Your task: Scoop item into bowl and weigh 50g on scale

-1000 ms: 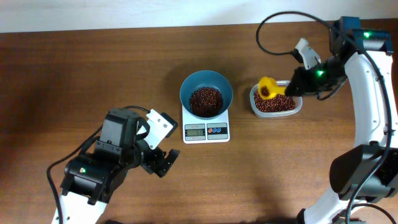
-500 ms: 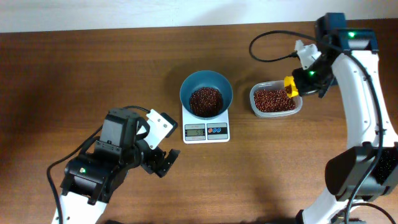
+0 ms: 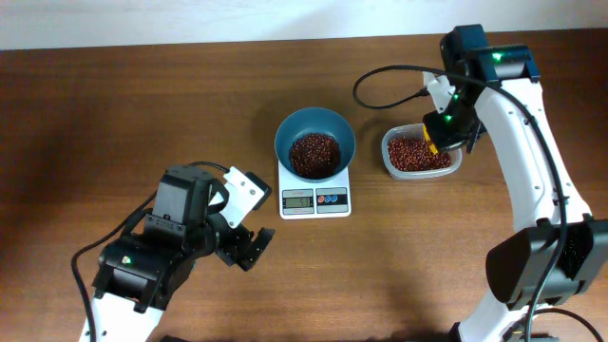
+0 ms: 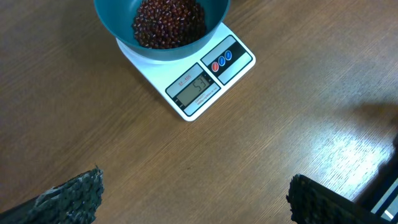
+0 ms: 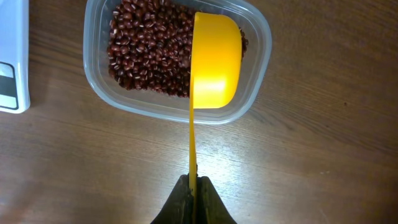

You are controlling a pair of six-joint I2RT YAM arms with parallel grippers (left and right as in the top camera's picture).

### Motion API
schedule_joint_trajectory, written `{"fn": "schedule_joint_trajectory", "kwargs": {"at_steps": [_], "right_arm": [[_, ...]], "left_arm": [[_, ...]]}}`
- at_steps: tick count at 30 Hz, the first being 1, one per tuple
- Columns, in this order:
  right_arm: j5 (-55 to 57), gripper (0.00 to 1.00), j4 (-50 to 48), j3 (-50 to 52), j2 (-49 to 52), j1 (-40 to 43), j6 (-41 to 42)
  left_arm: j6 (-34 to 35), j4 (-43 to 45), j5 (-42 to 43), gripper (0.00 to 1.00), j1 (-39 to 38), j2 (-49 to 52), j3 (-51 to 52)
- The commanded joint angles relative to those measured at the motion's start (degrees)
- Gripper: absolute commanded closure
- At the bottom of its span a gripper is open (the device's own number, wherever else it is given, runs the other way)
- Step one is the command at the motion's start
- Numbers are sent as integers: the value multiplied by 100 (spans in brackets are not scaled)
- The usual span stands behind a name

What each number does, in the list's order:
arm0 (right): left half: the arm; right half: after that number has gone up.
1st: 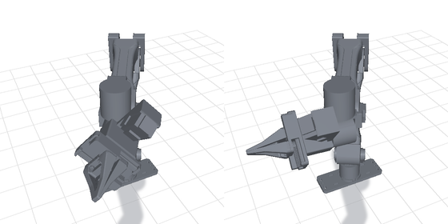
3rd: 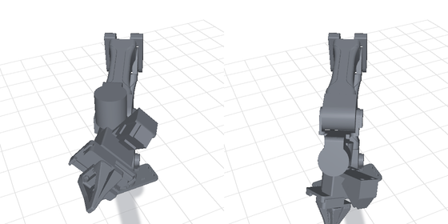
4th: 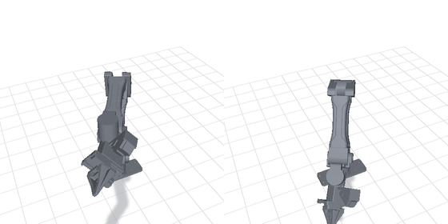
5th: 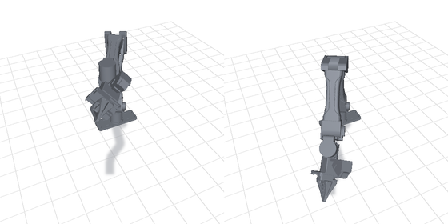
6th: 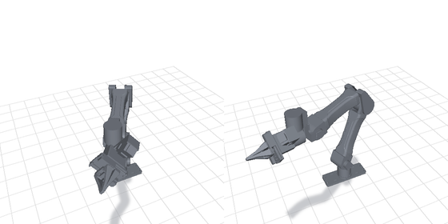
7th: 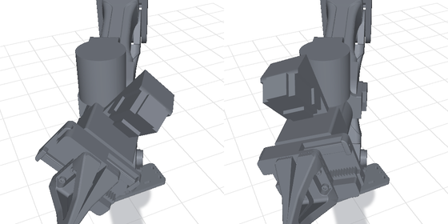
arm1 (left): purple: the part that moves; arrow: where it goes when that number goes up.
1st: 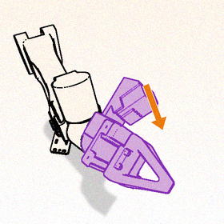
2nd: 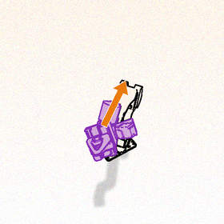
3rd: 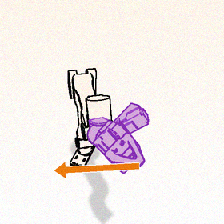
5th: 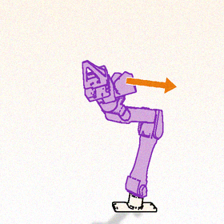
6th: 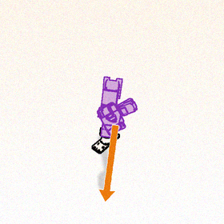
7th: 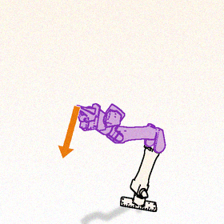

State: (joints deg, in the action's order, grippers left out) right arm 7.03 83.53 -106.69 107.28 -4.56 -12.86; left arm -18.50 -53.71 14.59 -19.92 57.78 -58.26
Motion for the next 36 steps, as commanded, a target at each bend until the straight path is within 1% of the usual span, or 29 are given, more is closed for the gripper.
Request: {"fn": "schedule_joint_trajectory", "kwargs": {"at_steps": [1, 9, 12, 15, 17, 19, 22, 30, 36], "right_arm": [[315, 96, 26, 39, -190, -133, 188], [396, 96, -59, 17, -184, -278, 354], [109, 96, -46, -334, -192, -278, 457], [-116, 96, -81, -979, -192, -278, 413], [-485, 96, -127, -1335, -192, -289, 385], [-1241, 96, -286, -1561, -192, -289, 369], [-2162, 96, -494, -1569, -175, -306, 365], [-2188, 96, -476, -1545, 15, -765, 258], [-2251, 96, -470, -1534, 382, -1088, 109]], "left_arm": [[-109, 9, 83, 1, -17, 2, -13], [-109, 9, 83, 1, -17, 2, -13], [-109, 11, 83, 1, -17, 2, -13], [-107, 9, 83, 1, -17, 2, -13], [-107, 9, 83, 1, -17, 2, -13], [-109, 9, 83, 1, -17, 2, -13], [-109, 9, 83, 1, -17, 2, -13], [-109, 9, 83, 1, -17, 2, -13], [-107, 11, 83, 1, -17, 2, -13]]}}
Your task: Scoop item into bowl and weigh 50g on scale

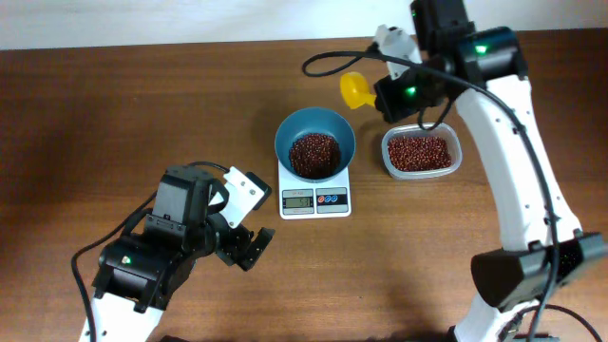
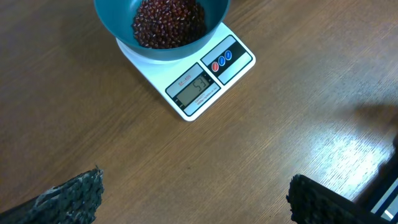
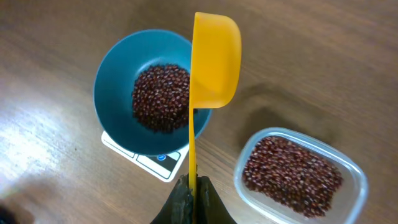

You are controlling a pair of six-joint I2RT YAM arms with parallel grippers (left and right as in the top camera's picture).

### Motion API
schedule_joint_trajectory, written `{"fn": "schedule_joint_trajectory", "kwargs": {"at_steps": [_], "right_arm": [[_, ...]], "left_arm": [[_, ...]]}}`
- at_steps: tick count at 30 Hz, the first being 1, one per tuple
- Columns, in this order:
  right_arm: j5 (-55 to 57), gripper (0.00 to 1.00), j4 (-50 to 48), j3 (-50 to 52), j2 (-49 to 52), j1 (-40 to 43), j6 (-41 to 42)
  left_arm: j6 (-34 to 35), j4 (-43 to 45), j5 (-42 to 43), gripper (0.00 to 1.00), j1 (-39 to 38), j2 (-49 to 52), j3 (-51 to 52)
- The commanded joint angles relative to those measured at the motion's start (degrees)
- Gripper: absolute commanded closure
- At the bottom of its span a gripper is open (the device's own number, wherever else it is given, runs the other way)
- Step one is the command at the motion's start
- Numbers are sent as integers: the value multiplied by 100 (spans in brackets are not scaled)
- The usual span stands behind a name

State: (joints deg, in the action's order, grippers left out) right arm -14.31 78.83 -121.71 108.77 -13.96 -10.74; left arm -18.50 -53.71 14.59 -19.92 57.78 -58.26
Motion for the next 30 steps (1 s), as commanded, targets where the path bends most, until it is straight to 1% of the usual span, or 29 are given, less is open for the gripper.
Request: {"fn": "schedule_joint_trajectory", "kwargs": {"at_steps": [1, 3, 8, 13, 17, 18, 24, 30], "right_arm": [[-118, 96, -2, -33, 267, -170, -122], [-160, 96, 7, -33, 348, -216, -278], [-157, 96, 87, -33, 588, -330, -302], [-153, 96, 94, -33, 673, -509, -518], [452, 96, 83, -33, 730, -649, -562], [603, 96, 79, -33, 758, -686, -693], [798, 96, 28, 2, 905, -699, -999], [1141, 96, -74, 105, 905, -844, -1005]], "left_arm": [[-109, 9, 83, 1, -17, 2, -13], [-109, 9, 83, 1, -17, 2, -13], [-107, 9, 83, 1, -17, 2, -13], [-109, 9, 83, 1, -17, 2, -13], [-109, 11, 83, 1, -17, 2, -13], [-107, 9, 83, 1, -17, 2, -13], [-107, 9, 83, 1, -17, 2, -13], [-107, 11, 83, 1, -17, 2, -13]]}}
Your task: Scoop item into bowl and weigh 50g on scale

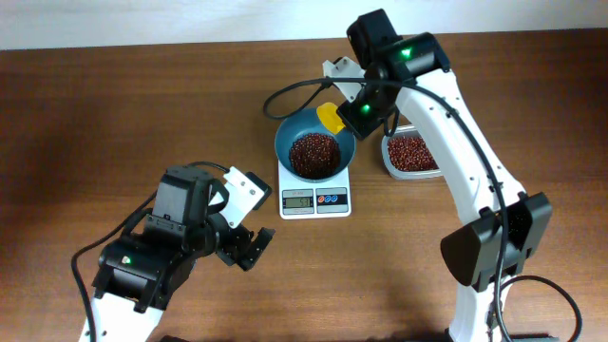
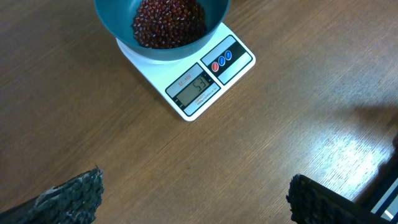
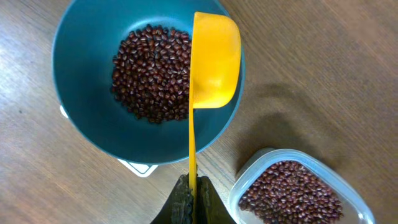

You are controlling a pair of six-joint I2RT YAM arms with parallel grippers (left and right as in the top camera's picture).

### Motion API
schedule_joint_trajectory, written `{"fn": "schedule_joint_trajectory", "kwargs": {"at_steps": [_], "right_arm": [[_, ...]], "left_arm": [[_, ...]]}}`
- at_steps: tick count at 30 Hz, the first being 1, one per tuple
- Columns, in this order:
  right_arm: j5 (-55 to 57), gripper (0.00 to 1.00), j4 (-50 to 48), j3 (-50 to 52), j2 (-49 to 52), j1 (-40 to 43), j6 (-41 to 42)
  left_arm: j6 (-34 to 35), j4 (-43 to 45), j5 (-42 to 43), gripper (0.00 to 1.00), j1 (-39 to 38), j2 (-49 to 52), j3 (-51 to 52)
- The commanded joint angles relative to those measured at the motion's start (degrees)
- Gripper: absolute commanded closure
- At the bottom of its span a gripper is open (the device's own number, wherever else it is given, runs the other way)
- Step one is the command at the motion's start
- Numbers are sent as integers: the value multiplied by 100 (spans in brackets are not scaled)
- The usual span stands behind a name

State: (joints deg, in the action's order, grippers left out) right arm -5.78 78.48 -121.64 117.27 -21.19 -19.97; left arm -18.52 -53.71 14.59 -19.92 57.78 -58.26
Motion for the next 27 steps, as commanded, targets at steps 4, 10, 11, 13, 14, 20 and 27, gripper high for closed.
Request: {"fn": "schedule_joint_trajectory", "kwargs": {"at_steps": [4, 10, 11, 13, 14, 20, 27], "right_arm": [[376, 96, -105, 267, 55, -238, -85], [588, 96, -278, 306, 55, -328, -85], [590, 96, -295, 317, 55, -330, -87], [623, 96, -319, 341, 55, -352, -107], [669, 96, -358, 380, 55, -376, -109], [1220, 96, -592, 719, 55, -612, -107], [1228, 96, -734, 728, 55, -629, -111]], "left_arm": [[-107, 9, 83, 1, -17, 2, -13], [-107, 9, 83, 1, -17, 2, -13], [-105, 9, 83, 1, -17, 2, -13], [-107, 9, 83, 1, -17, 2, -13], [-105, 11, 83, 1, -17, 2, -13], [-105, 9, 83, 1, -17, 2, -13], [-105, 9, 83, 1, -17, 2, -13]]}}
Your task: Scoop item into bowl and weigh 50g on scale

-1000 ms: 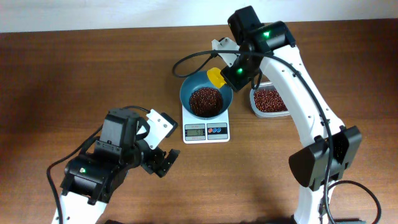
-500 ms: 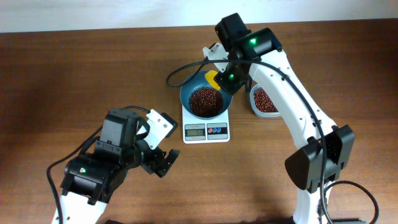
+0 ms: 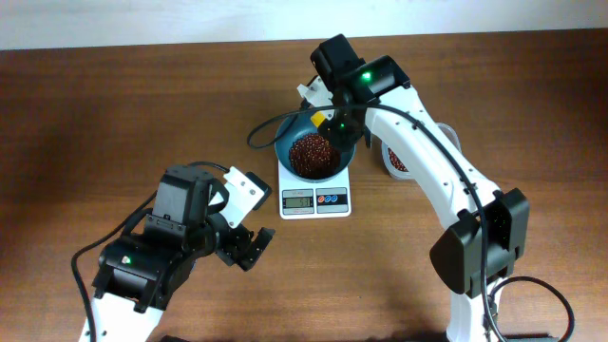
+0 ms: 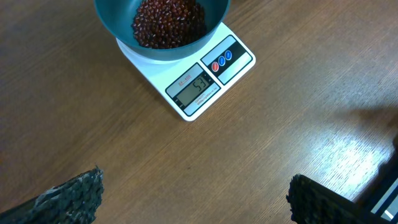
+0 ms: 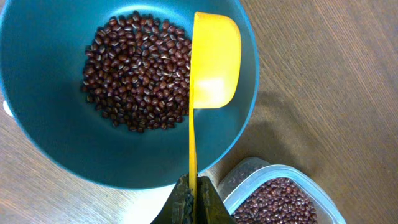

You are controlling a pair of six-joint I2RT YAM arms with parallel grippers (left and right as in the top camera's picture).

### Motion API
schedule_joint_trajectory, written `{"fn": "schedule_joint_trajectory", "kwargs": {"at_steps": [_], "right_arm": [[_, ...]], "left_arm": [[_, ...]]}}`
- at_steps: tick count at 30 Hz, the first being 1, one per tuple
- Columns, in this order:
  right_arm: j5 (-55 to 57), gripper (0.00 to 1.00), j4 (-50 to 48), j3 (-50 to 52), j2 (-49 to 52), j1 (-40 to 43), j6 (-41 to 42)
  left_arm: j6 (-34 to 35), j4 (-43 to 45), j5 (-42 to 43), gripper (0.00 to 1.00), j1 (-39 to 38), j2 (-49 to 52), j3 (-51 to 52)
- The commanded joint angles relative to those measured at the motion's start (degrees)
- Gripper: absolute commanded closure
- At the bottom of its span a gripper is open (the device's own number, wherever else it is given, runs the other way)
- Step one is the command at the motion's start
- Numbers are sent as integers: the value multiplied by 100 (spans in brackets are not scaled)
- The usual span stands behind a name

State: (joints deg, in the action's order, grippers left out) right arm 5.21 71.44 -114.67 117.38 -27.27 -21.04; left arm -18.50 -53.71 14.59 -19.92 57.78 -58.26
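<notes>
A blue bowl (image 3: 294, 133) holding a heap of red beans (image 5: 137, 71) stands on the white scale (image 3: 314, 199), whose display (image 4: 194, 86) shows digits. My right gripper (image 5: 193, 198) is shut on the thin handle of a yellow scoop (image 5: 214, 59), whose cup is turned on its side inside the bowl's right half, above the beans. No beans show in the cup. The left gripper (image 4: 193, 196) hangs open over bare table in front of the scale, with nothing between its fingers.
A clear tub of red beans (image 5: 280, 202) sits just right of the bowl, mostly hidden under my right arm (image 3: 427, 171) in the overhead view. Brown wooden table (image 3: 114, 104) all around; a pale wall edge runs along the back.
My right gripper has moved the scoop further left and lower, from the bowl's right rim to inside the bowl over the beans. The left arm and the scale reading are unchanged.
The scoop was first held over the clear tub of beans. It was then raised behind and to the right of the bowl, afterwards over the bowl's right rim, and now sits within the bowl. The left gripper stayed open and still throughout.
</notes>
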Motion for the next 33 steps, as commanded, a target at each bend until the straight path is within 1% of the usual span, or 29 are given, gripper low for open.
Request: {"fn": "schedule_joint_trajectory", "kwargs": {"at_steps": [1, 10, 17, 22, 28, 33], "right_arm": [[129, 96, -31, 33, 44, -33, -4], [365, 96, -166, 229, 44, -138, -15], [365, 96, -234, 391, 44, -149, -15], [363, 96, -254, 494, 44, -313, -15], [-17, 96, -184, 494, 42, -326, 9], [-92, 96, -146, 485, 24, -326, 151]], "left_arm": [[-109, 9, 83, 1, -17, 2, -13], [-109, 9, 83, 1, -17, 2, -13], [-107, 11, 83, 1, -17, 2, -13], [-109, 9, 83, 1, -17, 2, -13], [-107, 9, 83, 1, -17, 2, -13], [-109, 9, 83, 1, -17, 2, -13]]}}
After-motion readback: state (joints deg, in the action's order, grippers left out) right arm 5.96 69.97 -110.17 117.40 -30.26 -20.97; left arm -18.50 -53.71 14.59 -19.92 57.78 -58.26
